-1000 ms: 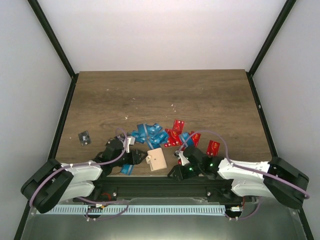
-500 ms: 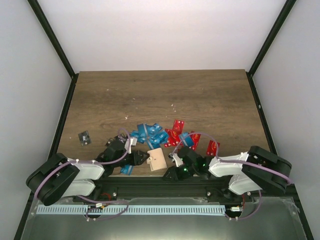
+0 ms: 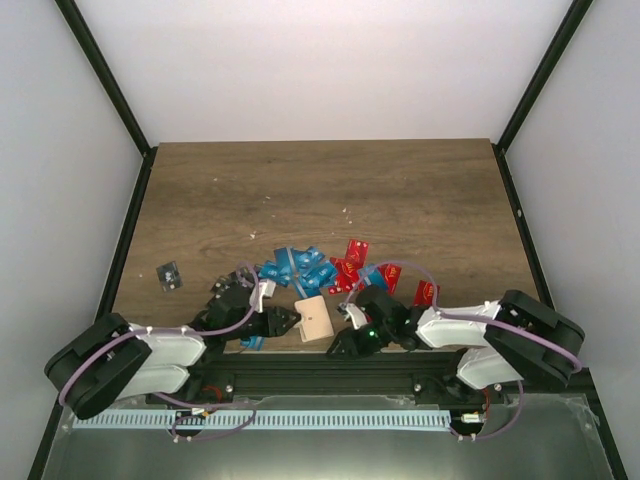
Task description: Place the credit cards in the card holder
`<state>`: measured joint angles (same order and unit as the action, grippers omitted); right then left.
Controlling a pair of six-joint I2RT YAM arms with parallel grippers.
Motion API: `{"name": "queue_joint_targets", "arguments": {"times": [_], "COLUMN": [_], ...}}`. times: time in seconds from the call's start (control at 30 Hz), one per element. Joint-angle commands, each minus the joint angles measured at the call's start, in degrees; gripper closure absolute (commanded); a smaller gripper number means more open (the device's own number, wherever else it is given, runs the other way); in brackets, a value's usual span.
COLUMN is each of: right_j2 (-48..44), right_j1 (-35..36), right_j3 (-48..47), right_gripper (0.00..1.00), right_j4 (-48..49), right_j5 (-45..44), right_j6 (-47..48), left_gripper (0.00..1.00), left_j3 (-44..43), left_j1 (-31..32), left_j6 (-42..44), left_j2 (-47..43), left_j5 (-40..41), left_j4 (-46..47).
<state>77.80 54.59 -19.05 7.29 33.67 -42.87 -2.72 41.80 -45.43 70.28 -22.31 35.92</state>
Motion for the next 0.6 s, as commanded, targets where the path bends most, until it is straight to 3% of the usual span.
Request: {"name": "queue_joint_targets", "arguments": {"times": [0.0,0.33,0.57], "right_j2": [-0.62,-14.69,-9.97], "right_j1": [-4.01,-3.95,-3.95], "right_j3": [-1.29,-3.78,-11.27], "right_gripper": [0.62,0.59,0.59], "right_j4": [-3.77,-12.03,-9.57], "right_j5": [-11.64,-6.22,-7.48], "right_j6": [4.52,7.8,10.69], "left_gripper": [0.45,0.45,0.62], "left_j3": [0.21,-7.11,-14.89], "left_j1": [0.5,0.29,-0.58], "left_j6": [-0.59,3.41,8.42], "left_j2": [-2.68,-17.62,-8.19], "left_j5": [0.42,9.82,5.22], "left_j4": [-1.29,-21.55,-23.49]}}
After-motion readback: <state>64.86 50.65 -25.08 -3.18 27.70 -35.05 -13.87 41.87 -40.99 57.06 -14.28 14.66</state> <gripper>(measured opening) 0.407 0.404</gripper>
